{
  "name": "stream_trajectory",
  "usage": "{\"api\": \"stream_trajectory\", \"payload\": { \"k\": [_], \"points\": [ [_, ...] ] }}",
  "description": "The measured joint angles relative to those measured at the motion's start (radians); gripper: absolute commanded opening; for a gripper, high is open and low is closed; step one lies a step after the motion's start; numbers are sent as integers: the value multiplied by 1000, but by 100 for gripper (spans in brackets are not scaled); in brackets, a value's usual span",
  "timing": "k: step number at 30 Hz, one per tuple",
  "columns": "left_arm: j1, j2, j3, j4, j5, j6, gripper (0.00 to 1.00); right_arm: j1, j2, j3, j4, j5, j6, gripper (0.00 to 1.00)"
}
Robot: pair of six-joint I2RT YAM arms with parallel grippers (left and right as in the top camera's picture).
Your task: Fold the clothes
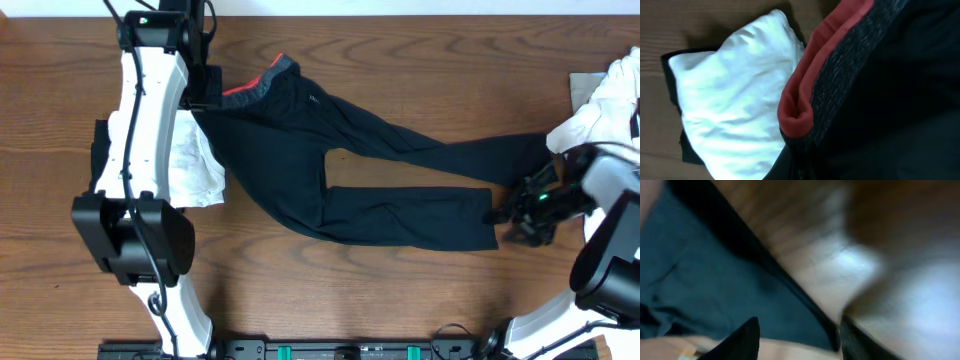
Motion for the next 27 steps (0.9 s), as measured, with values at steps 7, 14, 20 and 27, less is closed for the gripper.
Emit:
{"api": "stream_trajectory", "payload": {
  "k": [7, 14, 20, 27],
  "points": [
    [0, -16, 0, -6, 0, -12, 6, 98, -80, -129, 265, -174, 55, 27],
    [0, -16, 0, -6, 0, -12, 6, 138, -56, -155, 303, -219, 79, 1],
    [0, -16, 0, -6, 0, -12, 6, 94, -58, -77, 175, -150, 74, 1],
    [0, -16, 0, -15, 0, -12, 6, -100, -125, 242, -25, 8, 72, 1]
  ]
}}
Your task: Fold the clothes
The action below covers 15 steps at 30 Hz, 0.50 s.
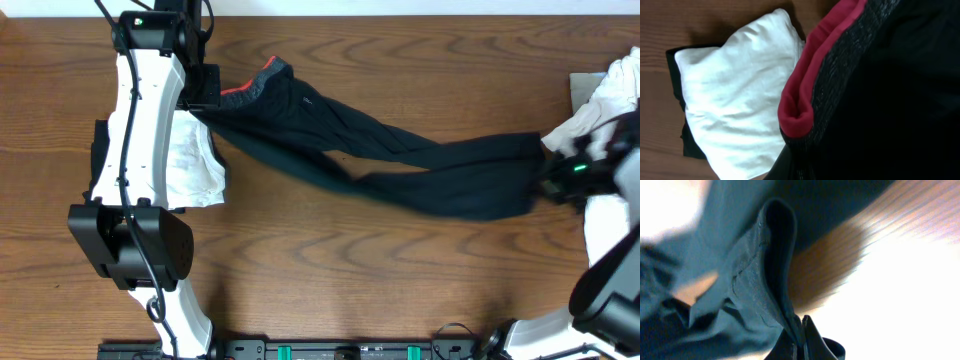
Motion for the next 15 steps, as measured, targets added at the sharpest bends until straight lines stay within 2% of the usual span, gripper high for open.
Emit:
{"api": "stream_trajectory", "payload": {
  "k": [6, 15],
  "points": [
    [0, 0, 0, -67, 0, -1, 6, -98, -28, 102, -64, 73, -2, 1],
    [0, -52, 0, -227, 4, -26, 6, -101, -28, 101, -105, 92, -14, 1]
  ]
}}
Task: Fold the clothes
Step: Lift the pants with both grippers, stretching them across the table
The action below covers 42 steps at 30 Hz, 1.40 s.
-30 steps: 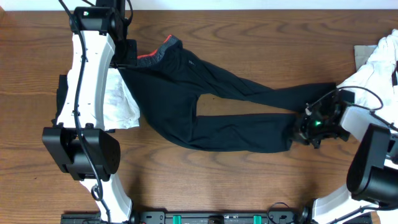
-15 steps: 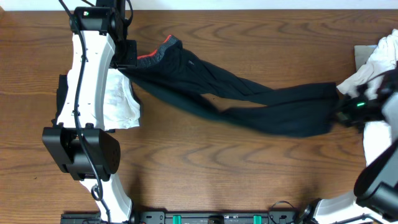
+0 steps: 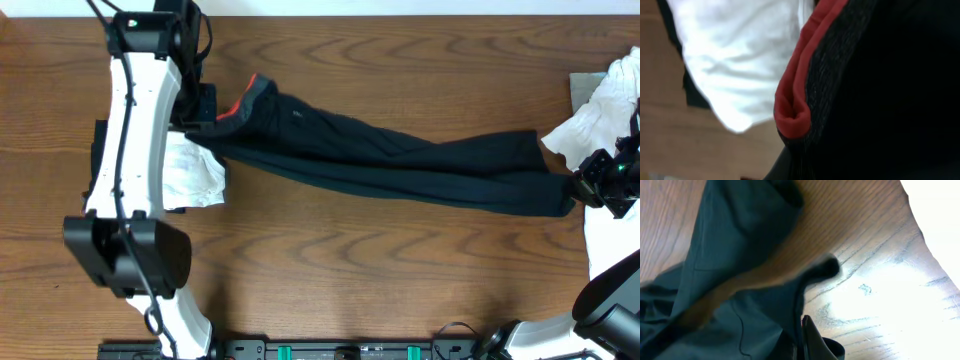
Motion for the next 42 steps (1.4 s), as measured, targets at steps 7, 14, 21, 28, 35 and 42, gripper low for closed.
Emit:
{"api": "stream_trajectory", "payload": {
  "k": [7, 14, 21, 28, 35, 42],
  "points": [
    [-1, -144, 0, -47, 25, -23, 6, -1, 0, 0, -10, 0, -6, 1],
    [-21, -275, 4, 23, 39, -26, 6, -17, -2, 87, -46, -156, -59, 1],
    [-125, -509, 106, 80, 56, -26, 6, -44, -97, 351, -183, -213, -73, 1],
    [-282, -717, 300, 79, 85, -48, 6, -90, -221, 651, -358, -170, -77, 1],
    [-302, -785, 424, 77, 29, -89, 6, -139, -250, 780, -411, -167, -72, 1],
    [-302, -659, 427, 107, -65, -123, 6, -140, -176, 780, -426, -218, -68, 1]
  ]
}}
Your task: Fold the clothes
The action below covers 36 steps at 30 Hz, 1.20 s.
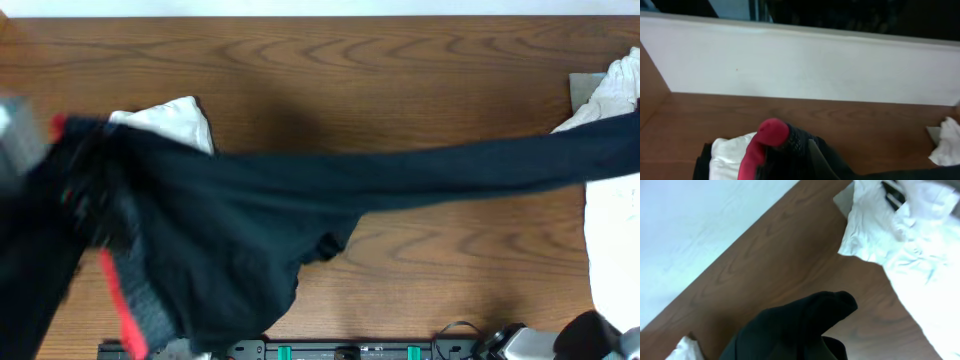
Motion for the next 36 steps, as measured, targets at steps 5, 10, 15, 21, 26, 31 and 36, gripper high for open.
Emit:
{"api": "stream_trajectory", "payload": {
  "k": [5, 10, 15, 21, 26, 31, 36],
  "points": [
    [0, 229, 2, 174, 53, 35, 6, 0, 108, 0, 79, -75, 0, 1],
    [-2, 491, -8, 469, 195, 64, 6, 0, 213, -2, 327, -253, 27, 1],
    [-10, 621, -6, 632, 296, 86, 6, -28, 264, -4, 560, -451, 128, 1],
    [-25, 561, 156, 510, 275, 164, 6, -123, 256, -3, 663, -629, 219, 1],
    [-24, 432, 219, 246, 158, 216, 6, -148, 240, -1, 518, -677, 190, 1],
    [-2, 449, 208, -9, 63, 229, 6, -111, 224, 0, 269, -603, 77, 1],
    [9, 600, 153, -157, 33, 227, 6, -29, 224, 0, 95, -388, -18, 1]
  ]
}}
